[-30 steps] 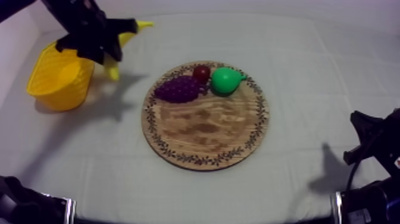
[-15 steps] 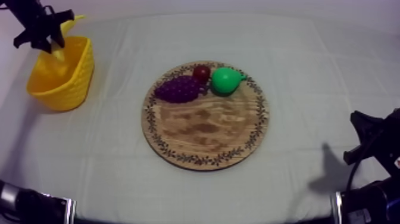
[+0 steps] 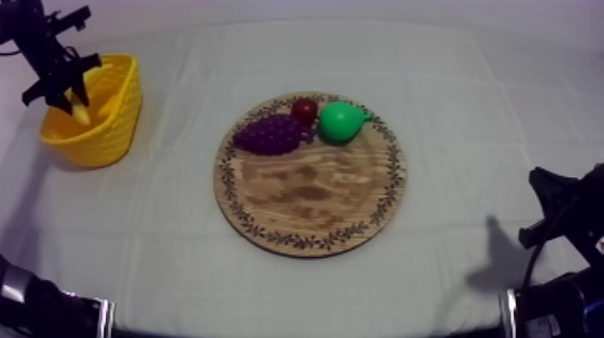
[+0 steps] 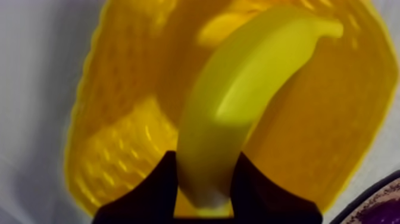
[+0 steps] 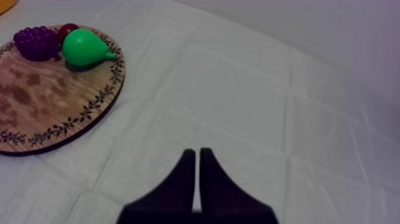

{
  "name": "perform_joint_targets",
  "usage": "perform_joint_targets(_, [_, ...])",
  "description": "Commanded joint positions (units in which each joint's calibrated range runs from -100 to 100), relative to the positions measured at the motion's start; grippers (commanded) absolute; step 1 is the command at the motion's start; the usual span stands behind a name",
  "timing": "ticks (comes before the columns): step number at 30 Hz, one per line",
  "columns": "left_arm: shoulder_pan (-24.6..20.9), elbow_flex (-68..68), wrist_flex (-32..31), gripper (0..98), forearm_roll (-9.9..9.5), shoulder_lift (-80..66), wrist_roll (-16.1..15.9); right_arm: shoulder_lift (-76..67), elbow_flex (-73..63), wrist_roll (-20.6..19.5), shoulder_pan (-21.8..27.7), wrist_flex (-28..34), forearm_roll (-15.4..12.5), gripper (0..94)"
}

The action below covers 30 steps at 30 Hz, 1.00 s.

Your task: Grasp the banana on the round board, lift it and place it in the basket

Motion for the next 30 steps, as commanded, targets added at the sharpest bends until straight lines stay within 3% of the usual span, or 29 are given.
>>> perform_joint_targets(1, [-0.3,0.4,-1.4,30.6,0.32,1.5,-0.3,0.0,0.0,0.0,0.0,0.0,0.0,0.5])
perform_joint_targets(13, [-1.2,0.0,-5.1,33.3,1.61,5.4,-1.2,0.0,0.0,0.0,0.0,0.0,0.0,0.5])
perform_joint_targets(19, [-1.1,0.4,-7.1,55.5,2.6,5.9,-2.4,0.0,0.0,0.0,0.0,0.0,0.0,0.5])
perform_joint_targets(22, [-1.1,0.9,-7.8,60.0,2.86,5.9,-2.8,0.0,0.0,0.0,0.0,0.0,0.0,0.5])
perform_joint_targets(25, [-1.2,2.0,-8.6,50.8,2.9,5.2,-3.1,0.0,0.0,0.0,0.0,0.0,0.0,0.5])
perform_joint_targets(30, [-0.7,5.5,-11.2,12.4,3.17,1.7,-5.1,0.0,0.0,0.0,0.0,0.0,0.0,0.5])
